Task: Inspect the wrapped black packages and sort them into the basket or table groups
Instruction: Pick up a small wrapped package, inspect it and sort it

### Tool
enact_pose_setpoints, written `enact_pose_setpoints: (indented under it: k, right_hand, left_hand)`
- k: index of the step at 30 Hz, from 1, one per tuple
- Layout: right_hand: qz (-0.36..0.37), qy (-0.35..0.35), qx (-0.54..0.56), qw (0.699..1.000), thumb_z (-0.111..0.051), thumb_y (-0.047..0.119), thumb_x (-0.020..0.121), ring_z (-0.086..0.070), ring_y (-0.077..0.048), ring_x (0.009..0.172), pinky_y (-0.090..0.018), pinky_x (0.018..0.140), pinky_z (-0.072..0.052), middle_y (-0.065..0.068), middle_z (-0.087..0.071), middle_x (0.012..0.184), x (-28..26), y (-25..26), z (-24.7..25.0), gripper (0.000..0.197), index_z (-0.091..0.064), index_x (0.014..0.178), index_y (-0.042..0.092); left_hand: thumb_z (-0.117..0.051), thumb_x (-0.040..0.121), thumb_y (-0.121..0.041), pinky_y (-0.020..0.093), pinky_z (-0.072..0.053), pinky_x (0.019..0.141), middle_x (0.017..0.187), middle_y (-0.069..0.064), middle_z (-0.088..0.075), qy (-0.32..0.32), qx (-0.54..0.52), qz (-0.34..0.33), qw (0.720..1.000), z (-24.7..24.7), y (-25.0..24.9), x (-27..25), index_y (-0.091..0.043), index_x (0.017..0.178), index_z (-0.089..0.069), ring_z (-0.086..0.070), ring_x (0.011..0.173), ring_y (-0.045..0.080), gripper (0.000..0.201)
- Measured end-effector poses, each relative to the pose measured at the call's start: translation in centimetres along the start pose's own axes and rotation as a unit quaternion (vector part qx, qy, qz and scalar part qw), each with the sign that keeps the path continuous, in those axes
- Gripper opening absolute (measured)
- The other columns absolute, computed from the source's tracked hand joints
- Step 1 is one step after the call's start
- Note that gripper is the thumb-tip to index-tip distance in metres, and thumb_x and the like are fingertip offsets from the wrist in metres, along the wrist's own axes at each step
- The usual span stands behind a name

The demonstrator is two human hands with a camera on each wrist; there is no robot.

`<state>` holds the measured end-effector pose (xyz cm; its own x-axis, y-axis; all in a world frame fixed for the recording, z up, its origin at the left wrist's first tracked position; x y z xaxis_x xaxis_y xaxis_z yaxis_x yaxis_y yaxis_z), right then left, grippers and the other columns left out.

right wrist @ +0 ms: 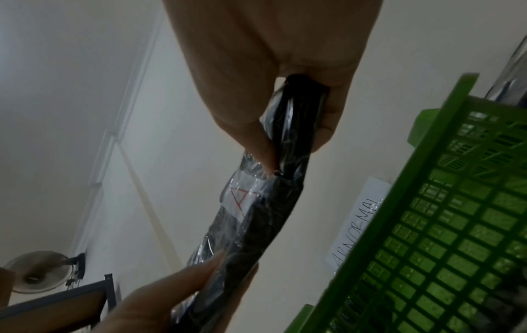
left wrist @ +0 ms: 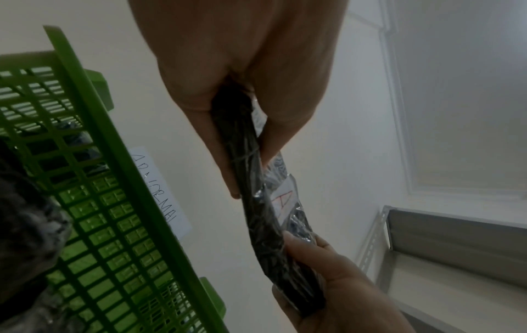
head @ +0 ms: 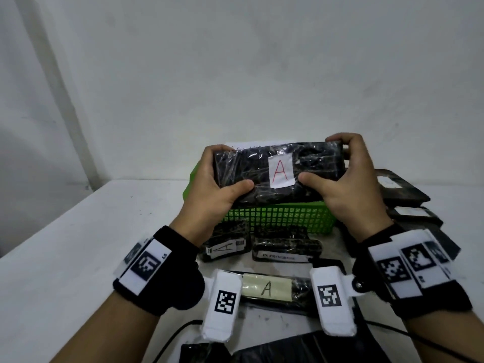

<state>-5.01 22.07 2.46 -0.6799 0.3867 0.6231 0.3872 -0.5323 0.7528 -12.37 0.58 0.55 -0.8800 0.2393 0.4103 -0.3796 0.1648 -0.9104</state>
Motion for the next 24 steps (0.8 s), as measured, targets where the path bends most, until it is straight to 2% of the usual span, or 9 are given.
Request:
enact_pose_setpoints:
  k: [3,6,9,11,14,17,19,21,24]
  right_hand:
    - [0.001,0.003,-0.035,0.999,-0.088,0.017,0.075,-0.063,0.002,0.092,-0.009,0.072,-0.048,0.017,-0.057,0.106,0.0,-0.1,0.0,0.063,-0.044,0.118,0.032]
    - [-0.021,0.012,-0.035,0.999,-0.086,0.022,0.078,-0.064,-0.008,0.101,-0.026,0.085,-0.054,0.013,-0.057,0.115,0.1,-0.3,0.3,0.065,-0.043,0.125,0.033]
    - [-0.073,0.028,0.000,0.997,-0.082,0.025,0.082,-0.064,-0.016,0.108,-0.038,0.097,-0.054,0.006,-0.059,0.123,0.3,-1.0,0.5,0.070,-0.039,0.136,0.035]
    - [-0.110,0.042,0.001,0.993,-0.079,0.027,0.085,-0.062,-0.019,0.117,-0.039,0.101,-0.051,0.002,-0.059,0.128,0.2,-1.5,0.4,0.075,-0.034,0.145,0.036]
    - [-0.103,0.068,-0.088,0.988,-0.078,0.040,0.084,-0.040,-0.022,0.142,-0.047,0.115,-0.037,-0.001,-0.036,0.156,-0.1,-1.1,0.2,0.089,-0.023,0.154,0.041]
    - [-0.047,0.150,-0.077,0.985,-0.075,0.062,0.072,-0.019,-0.011,0.150,-0.039,0.119,-0.022,0.010,-0.014,0.166,-0.5,0.8,-0.6,0.100,-0.020,0.155,0.050]
    - [-0.015,0.244,-0.072,0.967,-0.073,0.079,0.060,-0.008,-0.005,0.154,-0.043,0.124,-0.016,0.015,-0.006,0.168,-1.1,1.6,-1.7,0.108,-0.019,0.151,0.060]
    - [0.000,0.278,-0.048,0.959,-0.075,0.078,0.057,-0.012,-0.004,0.154,-0.047,0.125,-0.020,0.017,-0.010,0.168,-1.4,2.0,-2.2,0.110,-0.019,0.150,0.061]
    - [0.011,0.277,0.031,0.960,-0.074,0.066,0.064,-0.034,-0.001,0.146,-0.042,0.120,-0.033,0.018,-0.030,0.161,-1.5,2.7,-2.1,0.105,-0.022,0.153,0.053]
  left_hand:
    - [-0.078,0.079,0.004,0.052,-0.059,0.087,0.110,0.005,-0.068,0.000,0.015,-0.013,1.000,0.1,-0.2,-0.1,-0.027,0.116,-0.052,-0.072,0.100,0.027,0.055]
    - [-0.076,0.083,-0.006,0.044,-0.060,0.084,0.118,0.004,-0.065,0.028,0.003,-0.016,0.999,-0.1,-1.1,-0.2,-0.030,0.124,-0.052,-0.071,0.101,0.021,0.053]
    - [-0.054,0.096,-0.015,0.037,-0.061,0.072,0.126,0.002,-0.062,0.093,-0.095,0.028,0.991,-0.4,-2.0,-0.3,-0.029,0.138,-0.048,-0.070,0.102,0.019,0.045]
    - [-0.047,0.099,-0.008,0.040,-0.061,0.075,0.120,0.005,-0.063,0.117,-0.105,0.027,0.987,-0.5,-2.3,-0.4,-0.028,0.138,-0.049,-0.068,0.104,0.022,0.045]
    - [-0.059,0.096,-0.005,0.050,-0.060,0.085,0.107,0.010,-0.069,0.112,-0.035,-0.013,0.993,-0.9,-2.8,-0.8,-0.027,0.133,-0.053,-0.070,0.102,0.026,0.044]
    - [-0.069,0.083,-0.018,0.040,-0.061,0.083,0.101,0.002,-0.076,0.127,-0.007,-0.028,0.991,-1.9,-3.2,-1.4,-0.027,0.130,-0.054,-0.074,0.096,0.021,0.051]
    - [-0.068,0.082,-0.022,0.035,-0.060,0.081,0.101,0.003,-0.075,0.139,-0.013,-0.028,0.990,-2.3,-3.6,-1.7,-0.025,0.131,-0.054,-0.074,0.096,0.020,0.051]
    - [-0.066,0.091,-0.026,0.037,-0.060,0.084,0.107,0.007,-0.074,0.150,-0.021,-0.033,0.988,-2.4,-4.0,-1.7,-0.026,0.134,-0.055,-0.073,0.102,0.026,0.044]
    - [-0.054,0.096,-0.024,0.031,-0.056,0.082,0.113,0.010,-0.073,0.153,-0.053,-0.025,0.987,-2.0,-4.5,-1.6,-0.026,0.136,-0.056,-0.071,0.103,0.024,0.040]
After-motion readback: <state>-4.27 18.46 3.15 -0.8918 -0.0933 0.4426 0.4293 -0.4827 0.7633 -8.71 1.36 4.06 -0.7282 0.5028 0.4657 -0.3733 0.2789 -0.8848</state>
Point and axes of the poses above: each hand's wrist, its own x-axis towards the middle knuckle, its own z-axis out of the back of the hand, y = z × x, the point moved 5 cm from there along x, towards the middle knuckle
